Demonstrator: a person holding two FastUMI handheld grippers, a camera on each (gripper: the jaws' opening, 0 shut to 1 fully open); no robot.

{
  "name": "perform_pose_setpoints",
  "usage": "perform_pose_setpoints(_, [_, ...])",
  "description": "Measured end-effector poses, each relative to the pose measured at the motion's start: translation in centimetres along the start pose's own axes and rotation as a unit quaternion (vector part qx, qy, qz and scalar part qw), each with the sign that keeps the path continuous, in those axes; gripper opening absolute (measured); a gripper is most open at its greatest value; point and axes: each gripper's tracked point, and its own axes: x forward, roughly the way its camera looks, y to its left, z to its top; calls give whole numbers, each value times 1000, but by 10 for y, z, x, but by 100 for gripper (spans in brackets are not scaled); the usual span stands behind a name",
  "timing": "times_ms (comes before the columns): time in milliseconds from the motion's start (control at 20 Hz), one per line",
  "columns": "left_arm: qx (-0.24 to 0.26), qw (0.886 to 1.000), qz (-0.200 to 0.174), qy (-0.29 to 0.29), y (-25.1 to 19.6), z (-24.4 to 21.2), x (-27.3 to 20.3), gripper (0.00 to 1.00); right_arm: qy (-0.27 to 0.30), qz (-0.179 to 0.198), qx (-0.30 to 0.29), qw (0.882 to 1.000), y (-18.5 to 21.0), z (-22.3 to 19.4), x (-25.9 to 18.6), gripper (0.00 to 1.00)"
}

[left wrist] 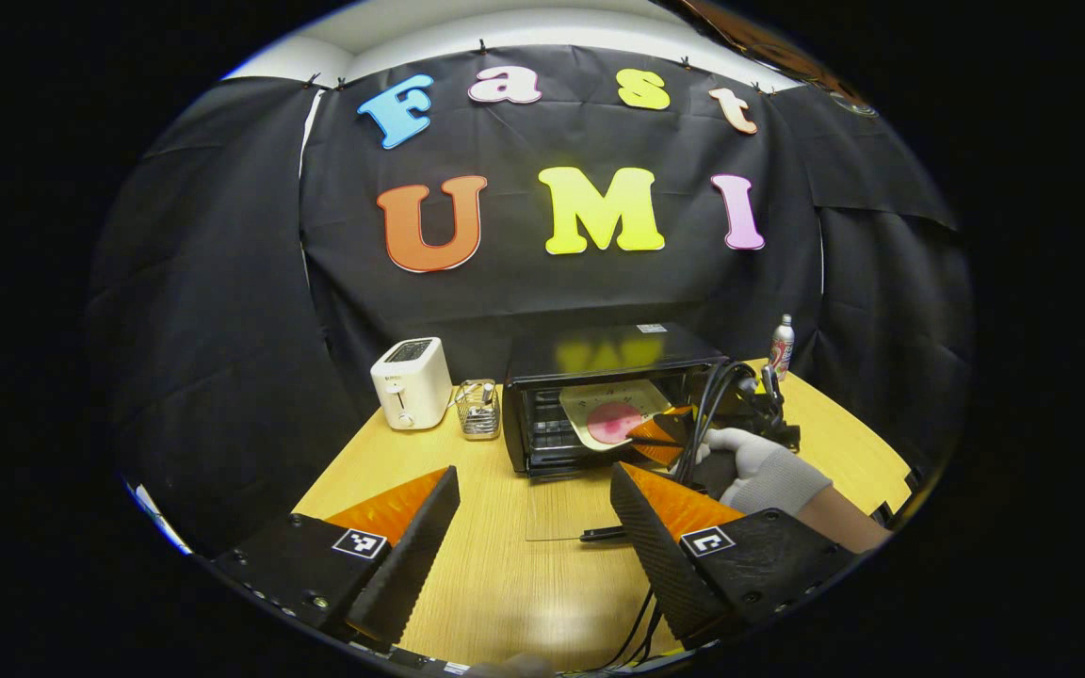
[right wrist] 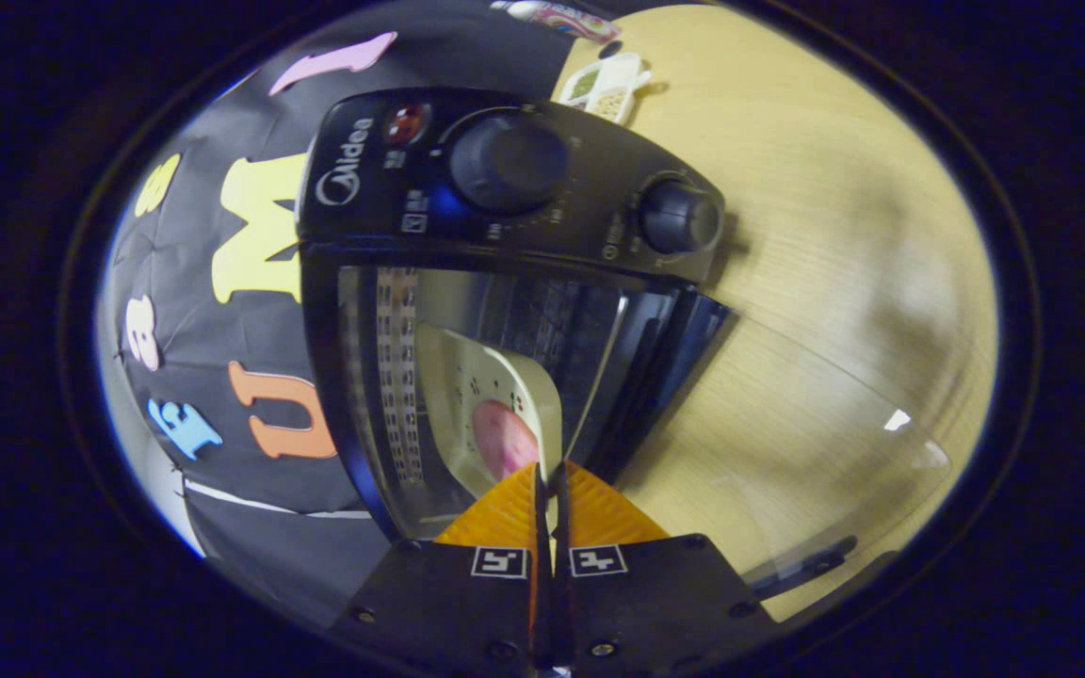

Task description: Open the electric oven with the left hand, put the food in, and close the electric oven.

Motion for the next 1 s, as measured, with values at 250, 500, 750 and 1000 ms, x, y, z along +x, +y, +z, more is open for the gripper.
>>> perform_pose_setpoints(250, [-7,1000,8,-8,4,5,2,98,1,4,12,1000,3,6,19,4])
perform_pose_setpoints(500, [-4,1000,8,-9,7,5,4,98,-33,14,-2,999,-3,17,36,5])
perform_pose_setpoints(750, [-5,1000,10,-8,8,7,8,98,-43,22,-30,998,-5,21,37,14])
perform_pose_setpoints(1000, [-3,1000,15,-11,12,6,6,98,-72,21,-142,987,2,20,27,31])
